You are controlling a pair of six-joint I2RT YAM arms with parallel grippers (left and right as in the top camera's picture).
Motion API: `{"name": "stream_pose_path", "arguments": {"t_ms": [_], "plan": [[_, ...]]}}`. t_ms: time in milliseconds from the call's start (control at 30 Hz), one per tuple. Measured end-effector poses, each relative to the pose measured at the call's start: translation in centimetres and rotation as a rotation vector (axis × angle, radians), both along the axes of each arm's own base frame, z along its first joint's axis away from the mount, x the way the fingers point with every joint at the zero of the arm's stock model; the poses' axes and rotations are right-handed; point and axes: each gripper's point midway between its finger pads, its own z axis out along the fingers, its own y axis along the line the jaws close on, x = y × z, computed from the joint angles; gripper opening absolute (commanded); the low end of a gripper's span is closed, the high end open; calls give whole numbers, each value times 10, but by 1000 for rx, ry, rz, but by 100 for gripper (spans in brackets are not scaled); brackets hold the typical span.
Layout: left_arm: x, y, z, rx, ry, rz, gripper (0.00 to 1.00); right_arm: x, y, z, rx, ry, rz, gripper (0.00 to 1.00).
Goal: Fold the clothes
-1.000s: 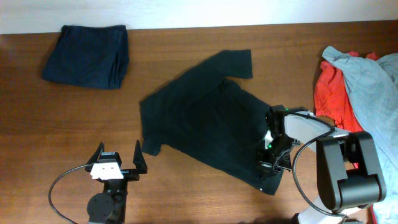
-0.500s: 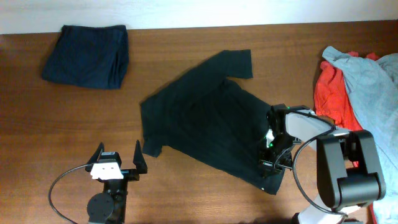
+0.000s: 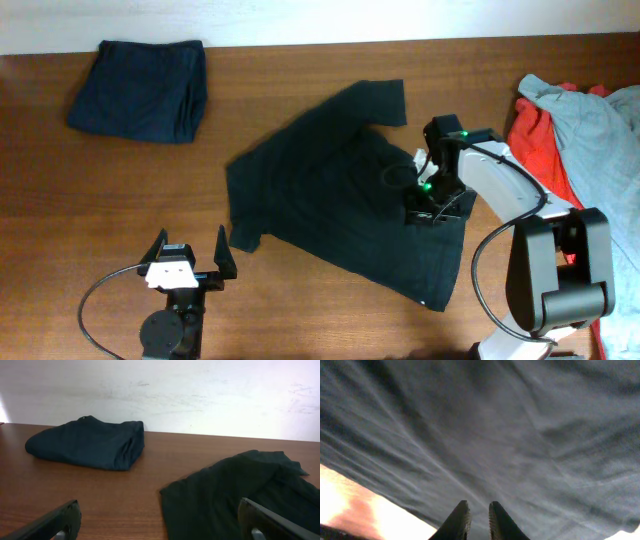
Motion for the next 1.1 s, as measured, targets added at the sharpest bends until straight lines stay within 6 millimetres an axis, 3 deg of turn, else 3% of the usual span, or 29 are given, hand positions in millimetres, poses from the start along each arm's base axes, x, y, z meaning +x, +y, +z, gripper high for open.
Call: {"name": "stream_pose_path", "arguments": {"t_ms": [233,467,600,733,800,933,1000,1033,1100], "plan": [[0,0,0,0,-1,2,99,17,81,14,226,-206,298,11],[-1,22,13,-3,-51,127,99,31,168,37,363,-464,539,11],[-2,27,3,8,-12,156,99,23,198,45,403,-514,597,11],[-3,16,2,18,59,92,99,17,228,54,449,-586,663,12],[-3,13,18,19,83,70,99,17,240,57,438,-634,695,12],[6,20,84,13,75,93,100,16,255,57,366,-717,747,12],[14,27,115,14,80,119,99,18,262,58,328,-771,773,27],[22,32,133,12,89,134,99,19,267,59,302,-802,788,43],[34,39,147,12,124,158,99,18,270,59,275,-821,804,59]]}}
